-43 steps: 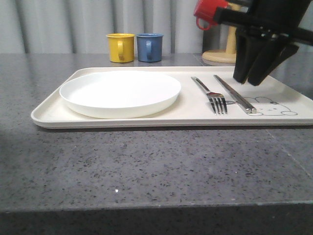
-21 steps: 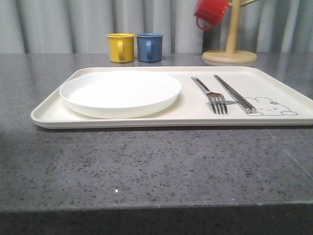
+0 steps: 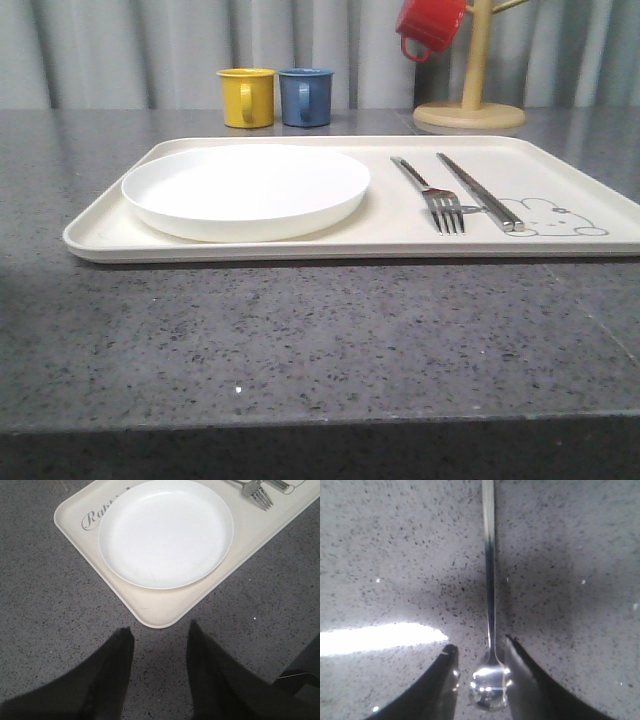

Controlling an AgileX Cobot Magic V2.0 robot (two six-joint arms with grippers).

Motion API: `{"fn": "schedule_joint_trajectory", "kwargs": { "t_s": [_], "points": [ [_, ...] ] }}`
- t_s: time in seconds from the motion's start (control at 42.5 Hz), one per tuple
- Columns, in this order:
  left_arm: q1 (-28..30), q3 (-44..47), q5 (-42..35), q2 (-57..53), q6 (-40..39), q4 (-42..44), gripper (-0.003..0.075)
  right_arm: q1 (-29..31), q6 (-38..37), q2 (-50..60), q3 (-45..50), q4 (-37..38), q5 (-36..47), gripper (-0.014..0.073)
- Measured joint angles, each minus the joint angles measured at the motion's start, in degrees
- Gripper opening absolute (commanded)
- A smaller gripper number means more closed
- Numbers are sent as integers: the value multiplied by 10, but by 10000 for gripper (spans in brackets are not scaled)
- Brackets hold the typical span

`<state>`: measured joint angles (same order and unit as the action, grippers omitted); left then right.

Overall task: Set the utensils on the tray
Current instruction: 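Grasp the steel spoon with the right gripper, then place the spoon on the tray beside the chopsticks and release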

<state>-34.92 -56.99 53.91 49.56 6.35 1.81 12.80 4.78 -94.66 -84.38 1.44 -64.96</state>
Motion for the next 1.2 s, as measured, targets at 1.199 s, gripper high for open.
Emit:
{"fn": "schedule_joint_trajectory", "kwargs": {
  "t_s": [1.199],
  "points": [
    [0, 0, 1, 0, 0, 0, 258, -114, 17, -46, -48, -103, -44, -57]
  ]
}}
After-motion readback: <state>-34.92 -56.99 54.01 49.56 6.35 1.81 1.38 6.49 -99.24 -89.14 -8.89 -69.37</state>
